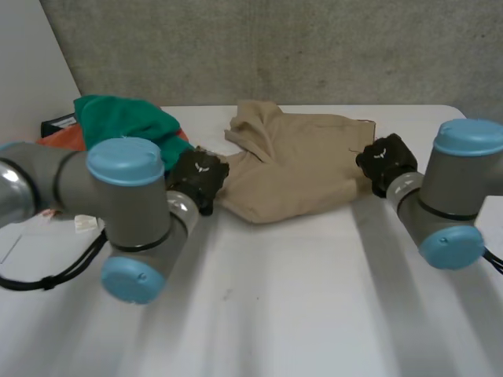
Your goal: Fold the laundry.
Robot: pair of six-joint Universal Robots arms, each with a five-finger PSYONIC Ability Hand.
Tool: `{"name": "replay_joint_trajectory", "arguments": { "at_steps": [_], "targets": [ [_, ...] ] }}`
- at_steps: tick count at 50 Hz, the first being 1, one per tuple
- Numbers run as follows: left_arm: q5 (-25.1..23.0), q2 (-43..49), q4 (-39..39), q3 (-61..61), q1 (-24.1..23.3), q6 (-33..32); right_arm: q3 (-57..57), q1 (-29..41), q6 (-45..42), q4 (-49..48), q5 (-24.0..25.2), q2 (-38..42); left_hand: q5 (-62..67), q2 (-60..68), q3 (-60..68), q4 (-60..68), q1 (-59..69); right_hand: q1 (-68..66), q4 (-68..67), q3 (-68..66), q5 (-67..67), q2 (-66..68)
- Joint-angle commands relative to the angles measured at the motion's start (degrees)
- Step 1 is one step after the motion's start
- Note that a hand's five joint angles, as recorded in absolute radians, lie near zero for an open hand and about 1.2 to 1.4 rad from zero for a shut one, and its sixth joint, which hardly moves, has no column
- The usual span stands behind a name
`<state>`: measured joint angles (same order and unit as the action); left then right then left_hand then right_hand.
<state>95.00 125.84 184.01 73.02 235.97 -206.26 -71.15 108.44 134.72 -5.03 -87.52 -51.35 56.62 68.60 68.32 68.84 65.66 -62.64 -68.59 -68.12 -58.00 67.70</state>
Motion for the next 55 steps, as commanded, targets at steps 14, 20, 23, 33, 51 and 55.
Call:
{"name": "replay_joint_trajectory", "arguments": {
  "at_steps": [14, 20, 23, 33, 51, 55],
  "targets": [
    [-4.03, -35.66, -34.93, 30.33, -11.14, -20.31, -27.18, -0.86, -15.71, 36.23, 1.65, -32.04, 13.38, 11.4, 11.68, 11.16, 14.34, -17.36, -11.41, -11.88, -12.0, 12.3],
    [-4.91, -35.4, -31.79, 29.37, -10.63, -20.49, -31.59, -2.09, -16.42, 35.97, 5.25, -34.17, 13.38, 11.4, 11.68, 11.16, 14.34, -17.36, -11.41, -11.88, -12.0, 12.3],
    [-4.92, -31.55, -24.17, 27.88, -8.35, -20.58, -31.86, -2.62, -15.63, 34.57, 6.05, -33.82, 13.38, 11.4, 11.68, 11.16, 14.34, -17.36, -11.41, -11.88, -12.0, 12.3],
    [-7.54, -23.54, -10.17, 20.76, -1.32, -14.27, -32.47, -1.83, -12.91, 23.76, 5.7, -26.88, -37.24, -39.22, -38.94, -39.46, -36.28, -17.36, -11.41, -11.88, -12.0, 12.3],
    [-29.35, 0.27, -7.09, 5.91, 11.61, -2.83, -34.32, -2.0, -10.26, 19.27, 5.79, -26.52, -16.37, -18.35, -18.07, -18.59, -15.41, -17.36, -11.41, -11.88, -12.0, 12.3],
    [-29.26, 2.22, -6.12, 3.97, 11.44, -2.83, -35.02, -2.0, -9.91, 18.75, 5.79, -26.61, -18.05, -20.03, -19.75, -20.27, -17.09, -17.36, -11.41, -11.88, -12.0, 12.3]
  ]
}}
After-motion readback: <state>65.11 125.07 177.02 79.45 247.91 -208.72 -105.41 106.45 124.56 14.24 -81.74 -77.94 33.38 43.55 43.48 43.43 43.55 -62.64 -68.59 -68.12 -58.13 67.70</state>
